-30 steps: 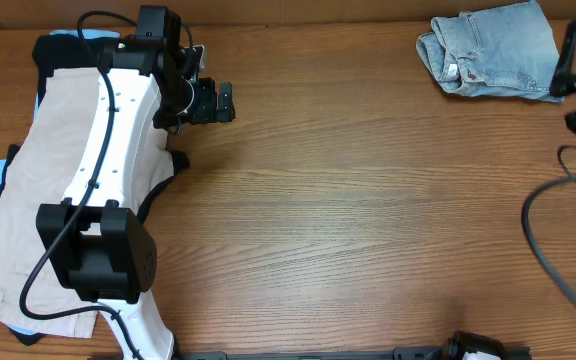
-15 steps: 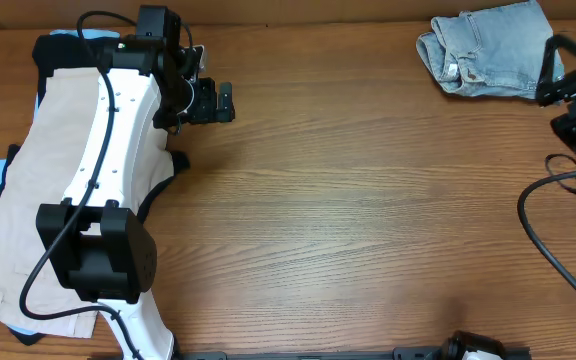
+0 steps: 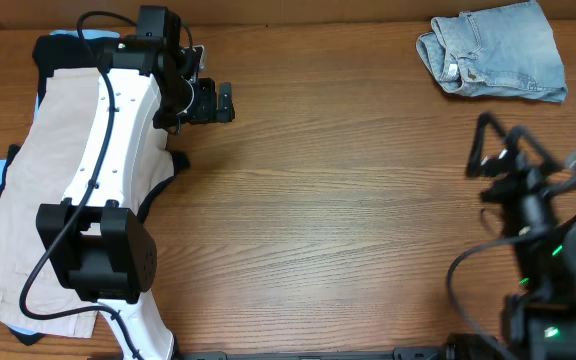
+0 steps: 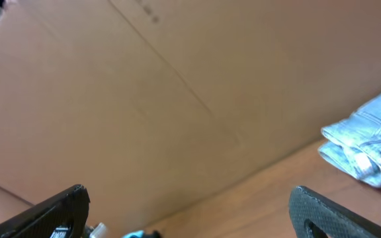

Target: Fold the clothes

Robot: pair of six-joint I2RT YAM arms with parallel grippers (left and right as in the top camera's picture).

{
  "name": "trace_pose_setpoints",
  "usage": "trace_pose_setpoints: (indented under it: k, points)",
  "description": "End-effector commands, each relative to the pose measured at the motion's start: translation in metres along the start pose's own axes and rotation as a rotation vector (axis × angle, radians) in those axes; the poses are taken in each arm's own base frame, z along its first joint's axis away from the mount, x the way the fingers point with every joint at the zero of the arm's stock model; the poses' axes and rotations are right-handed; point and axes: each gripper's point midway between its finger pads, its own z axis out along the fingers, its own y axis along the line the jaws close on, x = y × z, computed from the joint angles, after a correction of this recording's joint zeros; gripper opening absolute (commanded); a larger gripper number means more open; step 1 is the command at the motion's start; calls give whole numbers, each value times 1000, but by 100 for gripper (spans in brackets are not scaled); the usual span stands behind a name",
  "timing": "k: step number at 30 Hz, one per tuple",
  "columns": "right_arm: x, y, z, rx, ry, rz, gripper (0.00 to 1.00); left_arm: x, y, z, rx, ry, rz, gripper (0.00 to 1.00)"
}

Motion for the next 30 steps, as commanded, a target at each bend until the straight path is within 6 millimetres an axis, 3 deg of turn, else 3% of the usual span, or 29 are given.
trace_pose_setpoints:
  k: [1,5,10,13,25,30]
  points:
    - [10,-39,-17,145,-129,2,100,-3,-6,-10,1,-27,34,100]
    - [32,-64,-33,207,-150,-85,100,-3,-6,-10,1,-27,35,100]
    - [61,-88,-41,230,-102,-248,100,-3,-6,-10,1,-27,35,100]
    - [75,-99,-44,234,-90,-260,100,-3,-6,-10,1,-27,35,100]
    - [124,-123,-53,188,-14,-282,100,-3,-6,-10,1,-27,35,100]
    - [129,-119,-52,157,14,-348,100,-3,-6,-10,1,-27,35,100]
